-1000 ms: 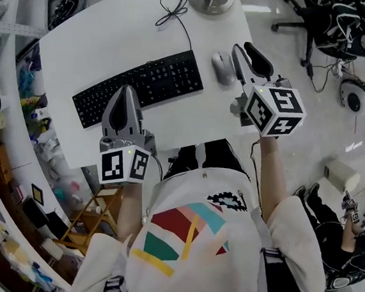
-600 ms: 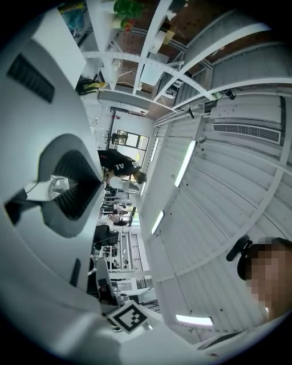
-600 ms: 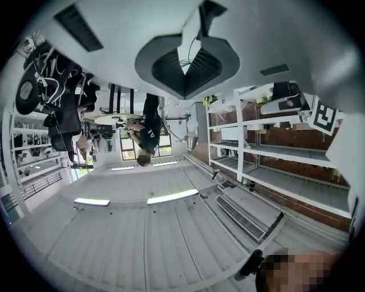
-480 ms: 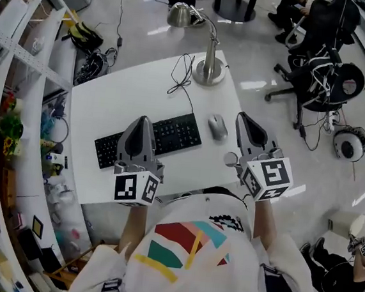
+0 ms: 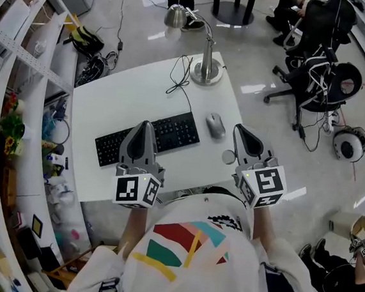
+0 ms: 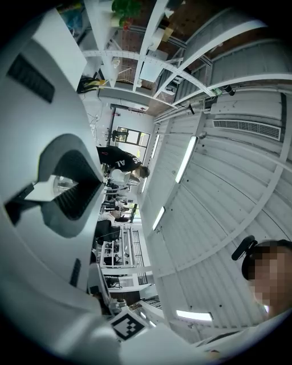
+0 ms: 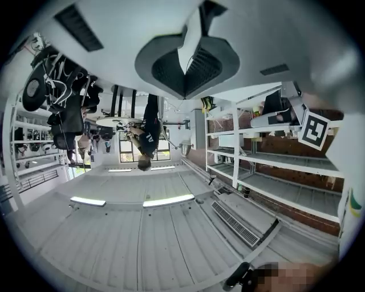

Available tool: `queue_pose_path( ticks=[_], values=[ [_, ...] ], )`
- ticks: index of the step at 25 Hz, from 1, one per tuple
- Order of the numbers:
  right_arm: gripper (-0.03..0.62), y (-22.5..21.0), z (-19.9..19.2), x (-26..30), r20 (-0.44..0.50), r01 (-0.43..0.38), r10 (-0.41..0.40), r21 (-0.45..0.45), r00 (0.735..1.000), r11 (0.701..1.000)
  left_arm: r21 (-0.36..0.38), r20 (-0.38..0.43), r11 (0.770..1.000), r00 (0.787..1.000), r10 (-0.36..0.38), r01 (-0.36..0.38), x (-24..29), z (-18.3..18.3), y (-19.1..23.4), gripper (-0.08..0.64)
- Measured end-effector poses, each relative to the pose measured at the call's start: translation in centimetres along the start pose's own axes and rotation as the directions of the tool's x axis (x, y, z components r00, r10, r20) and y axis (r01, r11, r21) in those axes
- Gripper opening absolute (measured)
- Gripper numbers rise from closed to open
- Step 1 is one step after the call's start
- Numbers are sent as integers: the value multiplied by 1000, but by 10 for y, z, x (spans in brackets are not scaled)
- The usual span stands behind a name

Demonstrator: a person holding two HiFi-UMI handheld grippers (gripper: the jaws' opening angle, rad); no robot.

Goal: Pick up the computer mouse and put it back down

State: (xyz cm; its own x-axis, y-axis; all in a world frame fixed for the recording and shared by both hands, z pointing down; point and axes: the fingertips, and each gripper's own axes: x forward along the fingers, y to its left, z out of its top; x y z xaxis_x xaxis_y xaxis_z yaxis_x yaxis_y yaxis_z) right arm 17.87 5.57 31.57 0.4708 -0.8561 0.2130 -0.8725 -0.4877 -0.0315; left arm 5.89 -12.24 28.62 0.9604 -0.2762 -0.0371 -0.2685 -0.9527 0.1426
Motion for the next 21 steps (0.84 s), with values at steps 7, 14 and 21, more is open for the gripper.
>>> queue_pose_path(
  ticks=[7,14,21],
  values=[
    [12,3,1,-2,4,-26,26,-10,1000,1000,2,8,1000,1000,8,-8,-9,1,-5,44],
    [12,1,3,1,12,-28,29,-20,1000,999,-2,6,999,999,39,-39,-13,0,0,44],
    [12,-2,-5,-1,-10,-26,26,-45,1000,999,3,1,999,999,41,-41,-16,0,-2,44]
  ],
)
